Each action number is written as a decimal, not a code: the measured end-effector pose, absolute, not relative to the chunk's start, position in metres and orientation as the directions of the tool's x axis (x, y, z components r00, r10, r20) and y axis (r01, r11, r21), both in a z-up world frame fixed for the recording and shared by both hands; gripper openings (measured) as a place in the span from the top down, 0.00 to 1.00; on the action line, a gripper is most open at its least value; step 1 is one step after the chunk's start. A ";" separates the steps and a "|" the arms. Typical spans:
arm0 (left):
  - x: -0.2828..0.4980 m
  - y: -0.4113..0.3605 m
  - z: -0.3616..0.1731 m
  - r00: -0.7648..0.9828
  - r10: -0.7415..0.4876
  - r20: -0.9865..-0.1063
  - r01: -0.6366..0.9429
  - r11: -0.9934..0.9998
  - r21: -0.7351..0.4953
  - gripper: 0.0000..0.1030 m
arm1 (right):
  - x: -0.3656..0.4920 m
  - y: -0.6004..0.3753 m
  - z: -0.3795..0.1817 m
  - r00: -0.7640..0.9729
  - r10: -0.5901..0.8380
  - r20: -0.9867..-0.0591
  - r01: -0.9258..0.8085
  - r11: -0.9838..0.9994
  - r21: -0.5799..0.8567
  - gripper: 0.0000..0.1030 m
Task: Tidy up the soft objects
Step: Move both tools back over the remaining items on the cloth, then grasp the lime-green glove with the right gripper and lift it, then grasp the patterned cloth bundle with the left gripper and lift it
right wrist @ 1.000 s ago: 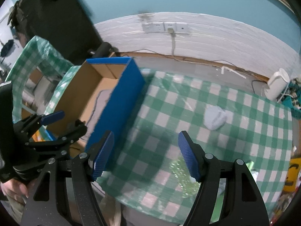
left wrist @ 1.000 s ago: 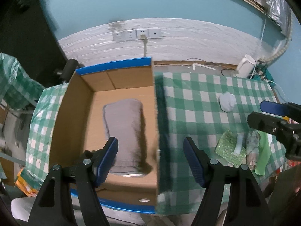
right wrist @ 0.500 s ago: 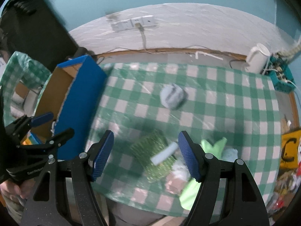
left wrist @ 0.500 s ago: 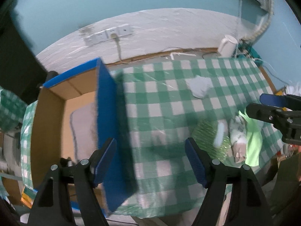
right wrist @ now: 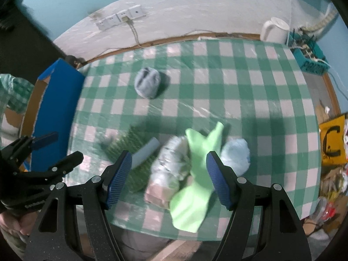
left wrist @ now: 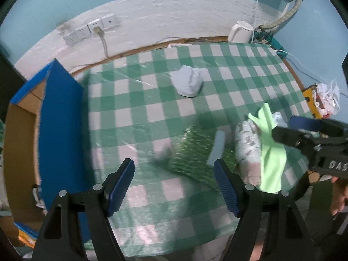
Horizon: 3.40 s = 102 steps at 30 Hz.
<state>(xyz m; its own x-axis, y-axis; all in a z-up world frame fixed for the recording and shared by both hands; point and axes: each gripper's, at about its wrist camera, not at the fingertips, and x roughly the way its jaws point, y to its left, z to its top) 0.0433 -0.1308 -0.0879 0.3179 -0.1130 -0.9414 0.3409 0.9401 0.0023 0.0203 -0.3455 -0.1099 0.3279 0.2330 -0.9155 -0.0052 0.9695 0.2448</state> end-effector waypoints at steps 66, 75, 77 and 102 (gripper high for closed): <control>0.056 -0.238 -0.159 0.158 -0.189 -0.969 0.421 0.901 -0.107 0.10 | 0.050 -0.383 -0.192 0.224 0.274 -0.935 0.051 0.955 0.292 0.67; 0.057 -0.237 -0.159 0.132 -0.209 -0.969 0.401 0.905 -0.140 0.10 | 0.047 -0.394 -0.189 0.257 0.283 -0.924 0.082 0.946 0.313 0.95; 0.057 -0.238 -0.158 0.128 -0.214 -0.968 0.400 0.905 -0.147 0.10 | 0.046 -0.398 -0.181 0.284 0.287 -0.915 0.091 0.942 0.323 0.95; 0.061 -0.248 -0.155 0.125 -0.291 -0.949 0.385 0.895 -0.224 0.65 | 0.021 -0.407 -0.137 0.388 0.309 -0.868 0.102 0.922 0.374 0.95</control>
<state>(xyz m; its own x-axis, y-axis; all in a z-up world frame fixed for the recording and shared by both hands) 0.0606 -0.2478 -0.1551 0.1251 -0.2909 -0.9486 0.3851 0.8953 -0.2238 0.0213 -0.4067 -0.1373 0.3882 0.3093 -0.8681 0.1024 0.9217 0.3742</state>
